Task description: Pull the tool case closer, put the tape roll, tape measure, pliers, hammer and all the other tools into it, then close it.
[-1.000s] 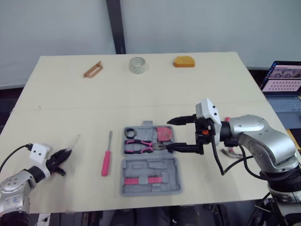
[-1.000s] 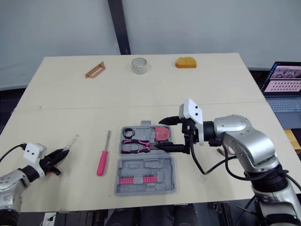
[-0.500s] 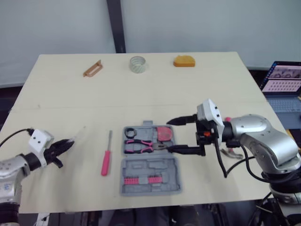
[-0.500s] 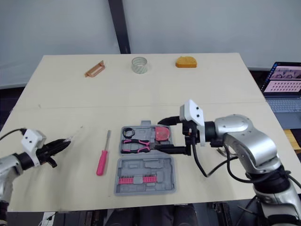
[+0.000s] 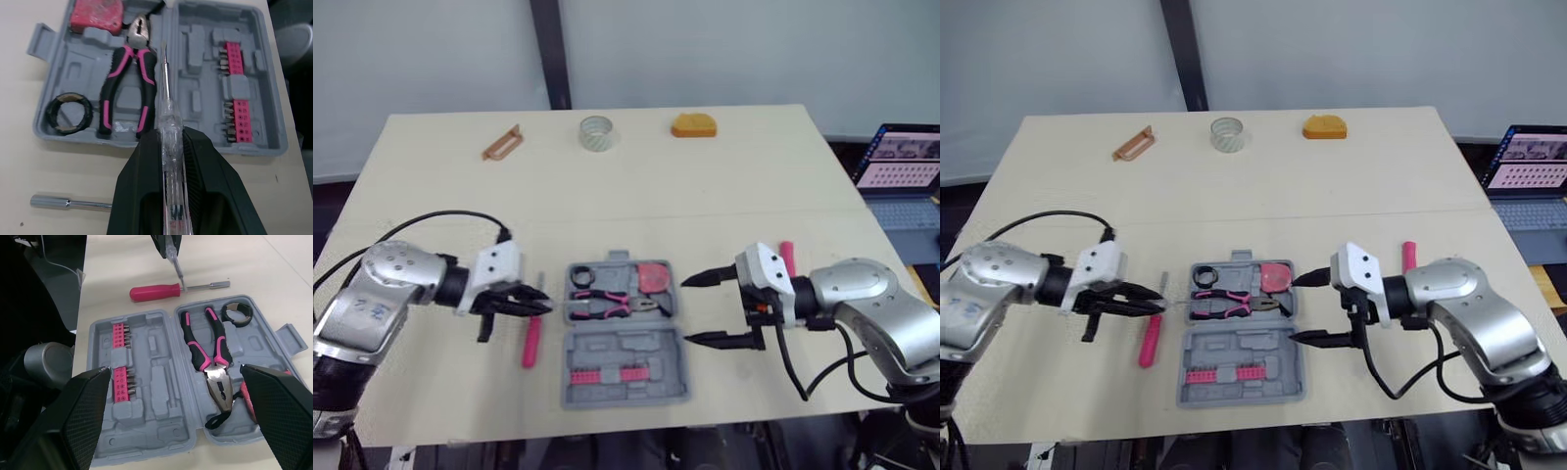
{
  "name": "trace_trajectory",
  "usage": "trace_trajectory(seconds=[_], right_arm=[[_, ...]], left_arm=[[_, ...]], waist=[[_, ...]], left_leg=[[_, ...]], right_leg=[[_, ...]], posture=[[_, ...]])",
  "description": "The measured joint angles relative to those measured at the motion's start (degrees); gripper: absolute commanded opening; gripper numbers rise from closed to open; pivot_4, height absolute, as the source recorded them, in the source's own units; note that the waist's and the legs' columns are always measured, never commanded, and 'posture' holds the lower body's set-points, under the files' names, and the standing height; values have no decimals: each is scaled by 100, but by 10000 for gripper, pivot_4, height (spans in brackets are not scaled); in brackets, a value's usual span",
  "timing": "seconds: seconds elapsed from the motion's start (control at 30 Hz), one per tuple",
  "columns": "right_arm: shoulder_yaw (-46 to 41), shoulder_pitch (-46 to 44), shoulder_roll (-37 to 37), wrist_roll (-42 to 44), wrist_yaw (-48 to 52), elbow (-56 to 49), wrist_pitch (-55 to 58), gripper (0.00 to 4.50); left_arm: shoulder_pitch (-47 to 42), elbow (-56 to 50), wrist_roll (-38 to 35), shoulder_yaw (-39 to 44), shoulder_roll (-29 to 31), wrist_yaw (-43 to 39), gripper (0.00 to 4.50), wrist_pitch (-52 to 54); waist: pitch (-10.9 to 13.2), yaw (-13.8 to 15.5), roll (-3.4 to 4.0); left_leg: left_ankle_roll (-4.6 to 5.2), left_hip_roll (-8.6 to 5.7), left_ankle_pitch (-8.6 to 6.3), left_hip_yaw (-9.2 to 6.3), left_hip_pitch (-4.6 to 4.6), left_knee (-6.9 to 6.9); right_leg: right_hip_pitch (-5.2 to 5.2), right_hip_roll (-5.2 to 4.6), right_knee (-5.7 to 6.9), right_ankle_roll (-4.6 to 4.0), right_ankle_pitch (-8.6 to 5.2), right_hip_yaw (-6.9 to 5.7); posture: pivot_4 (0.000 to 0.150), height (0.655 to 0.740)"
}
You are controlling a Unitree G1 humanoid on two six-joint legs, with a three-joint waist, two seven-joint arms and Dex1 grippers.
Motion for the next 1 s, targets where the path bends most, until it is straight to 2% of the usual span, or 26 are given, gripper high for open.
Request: trace_trajectory(seconds=[0.47, 1.0], right_arm=[[30, 323, -1, -404, 193, 464, -538, 45000], [33, 392, -4, -742, 393, 811, -825, 45000]], left_arm=[[-940, -609, 536, -1262, -592, 193, 834, 1242], [-1255, -659, 1195, -2153, -1451, 786, 834, 1868]], waist=[[7, 127, -12], [7, 136, -13]], left_leg=[[2, 0, -1, -3, -9, 12], [2, -1, -1, -5, -12, 18]], right_leg=[[-1, 1, 0, 0, 0, -2], [-1, 0, 0, -1, 1, -3]], posture=[[1500, 7400], [1500, 7400]])
